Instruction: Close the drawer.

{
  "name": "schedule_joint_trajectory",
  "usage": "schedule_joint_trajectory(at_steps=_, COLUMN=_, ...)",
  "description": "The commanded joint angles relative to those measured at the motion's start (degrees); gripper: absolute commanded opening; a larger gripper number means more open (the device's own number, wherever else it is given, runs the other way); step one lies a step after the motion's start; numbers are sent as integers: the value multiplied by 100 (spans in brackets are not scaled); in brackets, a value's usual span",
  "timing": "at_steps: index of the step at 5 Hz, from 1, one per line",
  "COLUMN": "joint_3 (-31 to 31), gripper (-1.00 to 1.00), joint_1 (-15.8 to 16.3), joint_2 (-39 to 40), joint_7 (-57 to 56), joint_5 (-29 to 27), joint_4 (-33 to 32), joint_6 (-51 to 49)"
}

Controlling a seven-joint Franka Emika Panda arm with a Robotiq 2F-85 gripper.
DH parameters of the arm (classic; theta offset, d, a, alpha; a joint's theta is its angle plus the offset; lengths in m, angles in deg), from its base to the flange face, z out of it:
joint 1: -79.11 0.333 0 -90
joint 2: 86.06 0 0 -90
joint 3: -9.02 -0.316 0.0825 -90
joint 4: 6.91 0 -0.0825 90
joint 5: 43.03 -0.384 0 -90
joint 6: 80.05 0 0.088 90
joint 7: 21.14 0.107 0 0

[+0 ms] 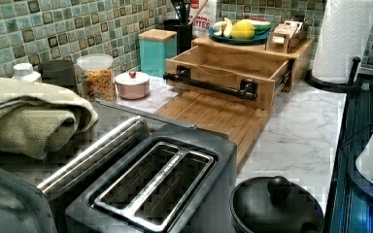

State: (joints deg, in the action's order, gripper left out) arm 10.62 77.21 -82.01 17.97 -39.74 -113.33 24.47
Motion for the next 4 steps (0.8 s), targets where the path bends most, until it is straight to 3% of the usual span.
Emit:
schedule_joint_trajectory(at_steps=1, joint_3=2, gripper=-100, joint_1=0, joint_2=0, joint_7=-1, joint_5=30, joint_4=-65, joint_6=1)
schedule_joint_trajectory(at_steps=3, joint_3=-138, gripper=-100, joint_1=49, joint_2=-189, joint_7=-1802, joint_5=-11, joint_4=-531, joint_6=170)
schedule_joint_trajectory(at_steps=4, joint_3=-310, gripper=-100, joint_1=91, joint_2=-442, joint_7=-2384, joint_5=-21, joint_4=-1226, joint_6=965)
